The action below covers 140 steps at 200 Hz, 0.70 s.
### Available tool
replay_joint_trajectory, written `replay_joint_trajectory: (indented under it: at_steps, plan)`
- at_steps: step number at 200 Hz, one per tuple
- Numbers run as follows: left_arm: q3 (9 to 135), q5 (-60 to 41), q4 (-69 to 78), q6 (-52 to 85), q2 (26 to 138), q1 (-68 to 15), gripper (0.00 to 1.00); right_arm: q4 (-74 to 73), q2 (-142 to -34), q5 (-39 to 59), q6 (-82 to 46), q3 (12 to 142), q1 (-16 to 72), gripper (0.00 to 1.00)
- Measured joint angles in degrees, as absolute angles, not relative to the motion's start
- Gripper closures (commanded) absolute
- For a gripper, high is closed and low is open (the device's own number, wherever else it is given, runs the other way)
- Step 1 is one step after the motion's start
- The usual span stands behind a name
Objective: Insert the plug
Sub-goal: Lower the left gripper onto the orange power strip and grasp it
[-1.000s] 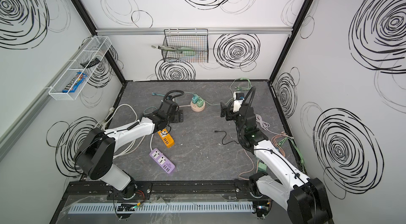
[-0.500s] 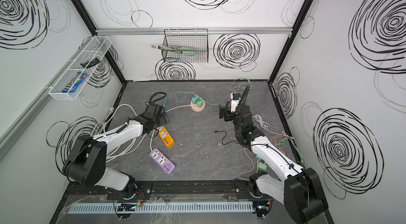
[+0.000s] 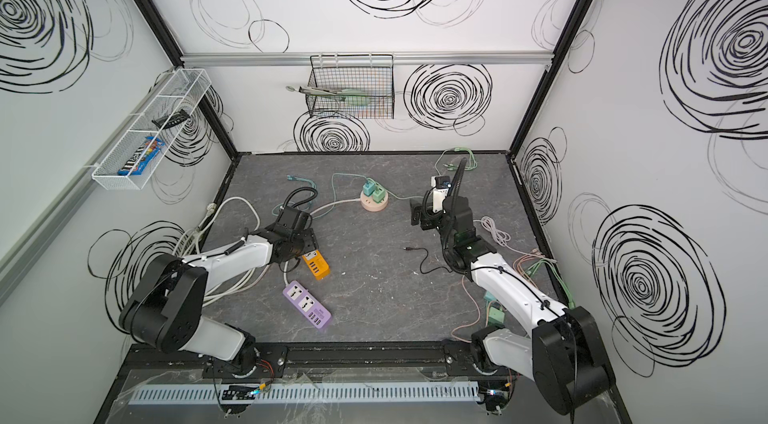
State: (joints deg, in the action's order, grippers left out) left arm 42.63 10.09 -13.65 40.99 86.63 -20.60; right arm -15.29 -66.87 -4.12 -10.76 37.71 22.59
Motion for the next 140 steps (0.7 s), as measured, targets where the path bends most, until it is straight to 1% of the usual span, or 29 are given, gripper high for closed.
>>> replay_joint_trajectory:
  at_steps: [12,70,116,140]
  plan:
    - [42.63,10.15,-13.61,41.04,86.94,-21.32,0.39,-15.31,-66.87,-3.95,-10.79,37.80,22.59,0.03]
    - [45.06,10.02,-13.26,41.12,89.60,-26.15,0.40,-15.27,-66.87,-3.66,-10.94,37.80,22.59,0.03]
    - [51.24,7.22,-13.65,42.04,95.50,-33.61,0.34,-15.27,-66.87,-3.64,-10.94,37.80,22.59,0.03]
    - [55.20,4.84,-13.72,42.30,99.26,-36.58,0.28,-15.25,-66.87,-3.64,-10.94,37.80,22.59,0.03]
